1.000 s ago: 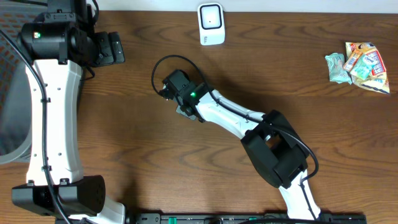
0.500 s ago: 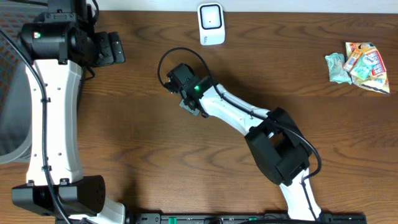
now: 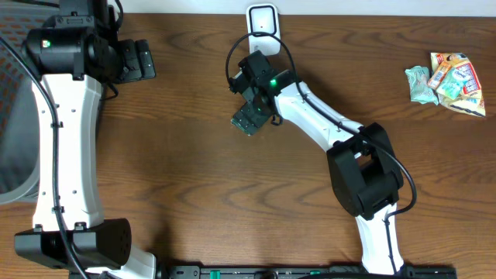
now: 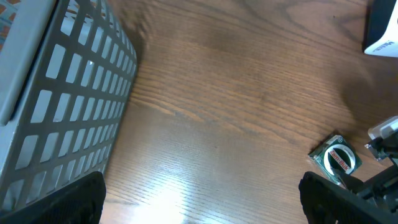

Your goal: Scan the item barcode

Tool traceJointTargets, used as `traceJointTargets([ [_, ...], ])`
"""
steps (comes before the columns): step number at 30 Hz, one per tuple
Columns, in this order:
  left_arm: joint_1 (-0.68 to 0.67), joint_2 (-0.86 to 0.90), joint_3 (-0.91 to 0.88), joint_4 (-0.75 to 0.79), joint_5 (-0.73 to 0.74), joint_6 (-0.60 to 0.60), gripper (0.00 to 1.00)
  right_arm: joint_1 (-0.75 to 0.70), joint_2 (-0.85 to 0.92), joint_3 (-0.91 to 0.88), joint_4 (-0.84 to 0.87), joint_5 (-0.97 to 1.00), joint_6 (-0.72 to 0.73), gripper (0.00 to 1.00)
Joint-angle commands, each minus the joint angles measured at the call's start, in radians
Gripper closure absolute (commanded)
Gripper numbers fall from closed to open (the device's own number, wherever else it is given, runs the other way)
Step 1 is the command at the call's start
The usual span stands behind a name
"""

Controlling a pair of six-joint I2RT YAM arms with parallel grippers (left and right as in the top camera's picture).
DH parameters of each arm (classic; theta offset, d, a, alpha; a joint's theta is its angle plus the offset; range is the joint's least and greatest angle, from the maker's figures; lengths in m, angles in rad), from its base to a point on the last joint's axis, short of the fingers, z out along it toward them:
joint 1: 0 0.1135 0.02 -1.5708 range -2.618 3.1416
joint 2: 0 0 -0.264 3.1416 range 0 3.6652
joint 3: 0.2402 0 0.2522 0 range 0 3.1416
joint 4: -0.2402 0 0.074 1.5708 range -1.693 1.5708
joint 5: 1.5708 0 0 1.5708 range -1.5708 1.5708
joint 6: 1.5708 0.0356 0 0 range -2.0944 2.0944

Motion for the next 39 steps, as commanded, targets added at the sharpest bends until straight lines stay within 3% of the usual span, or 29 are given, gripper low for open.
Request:
traceJointTargets([
  [1, 0.004, 0.004, -0.005, 0.0, -0.016, -0.009, 0.02, -0.002, -0.013, -0.006, 0.003, -0.117, -0.05, 0.01],
  [9, 0.004, 0.004, -0.005, 0.0, -0.016, -0.009, 0.02, 0.001, 0.014, -0.039, 0.027, -0.117, -0.052, 0.01],
  [16, 0.004, 0.004, -0.005, 0.0, -0.016, -0.009, 0.03, 0.007, 0.045, -0.039, 0.042, -0.122, -0.04, 0.23],
  [27, 0.004, 0.004, -0.005, 0.0, -0.016, -0.009, 0.02, 0.011, 0.07, -0.039, 0.031, -0.148, -0.03, 0.27],
  [30, 0.004, 0.004, -0.005, 0.0, -0.016, -0.009, 0.02, 0.011, 0.07, -0.039, 0.049, -0.154, 0.039, 0.27],
  [33, 0.004, 0.004, -0.005, 0.0, -0.016, -0.009, 0.02, 0.006, 0.07, -0.039, 0.065, -0.164, 0.111, 0.33],
  [39, 0.004, 0.004, -0.005, 0.0, -0.016, -0.009, 0.03, -0.035, 0.069, -0.02, 0.064, -0.359, 0.212, 0.39],
])
